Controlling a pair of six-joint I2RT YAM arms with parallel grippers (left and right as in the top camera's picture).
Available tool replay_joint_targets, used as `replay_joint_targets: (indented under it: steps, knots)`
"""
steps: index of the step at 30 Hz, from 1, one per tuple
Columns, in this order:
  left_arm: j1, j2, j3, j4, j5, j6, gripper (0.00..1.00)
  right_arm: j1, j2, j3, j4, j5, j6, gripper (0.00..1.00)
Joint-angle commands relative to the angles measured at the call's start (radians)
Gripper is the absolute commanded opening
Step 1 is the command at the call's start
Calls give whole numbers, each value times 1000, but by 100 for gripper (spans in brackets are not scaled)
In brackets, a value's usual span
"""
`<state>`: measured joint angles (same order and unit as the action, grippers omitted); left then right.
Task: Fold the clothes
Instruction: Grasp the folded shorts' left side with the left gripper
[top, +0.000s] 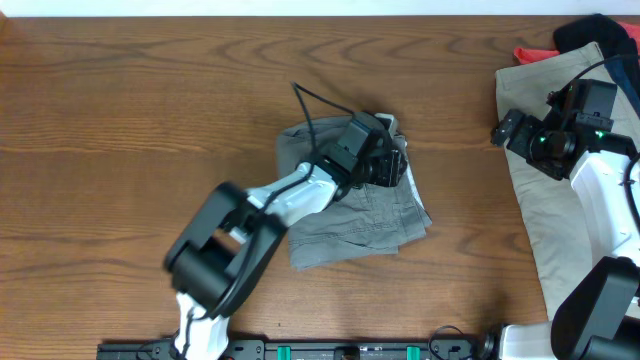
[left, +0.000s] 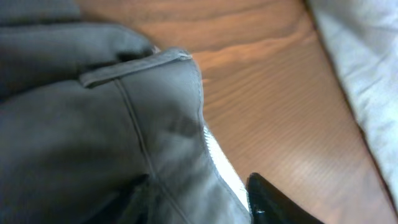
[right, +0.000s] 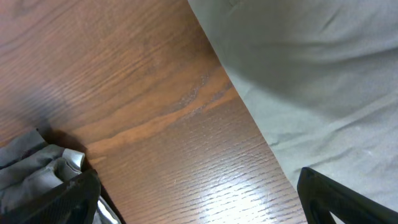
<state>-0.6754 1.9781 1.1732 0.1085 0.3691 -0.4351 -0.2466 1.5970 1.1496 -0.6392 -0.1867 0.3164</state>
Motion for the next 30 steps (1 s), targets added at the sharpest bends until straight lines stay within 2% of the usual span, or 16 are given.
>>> replay_joint_targets:
  steps: [1,4,7,11,15,17,23,30]
  knots:
    - [11,-162,4,-63,16,0,77,-1,2,11,-1,0,-18,99]
    - [29,-290,4,-179,15,0,97,-1,2,11,-1,0,-18,99]
    - [64,-404,4,-340,8,17,98,-1,2,11,-1,0,-18,99]
    - [141,-526,4,-655,-87,40,98,-1,2,11,-1,0,-18,99]
    - [242,-568,4,-909,-150,42,98,-1,2,11,0,0,-18,99]
    - [283,-563,-3,-971,-149,42,98,-1,2,11,-1,0,-18,99]
    - [321,-541,-110,-947,-118,41,98,-1,2,11,-1,0,-18,99]
    - [357,-497,-226,-736,-22,83,98,-1,2,11,-1,0,-18,99]
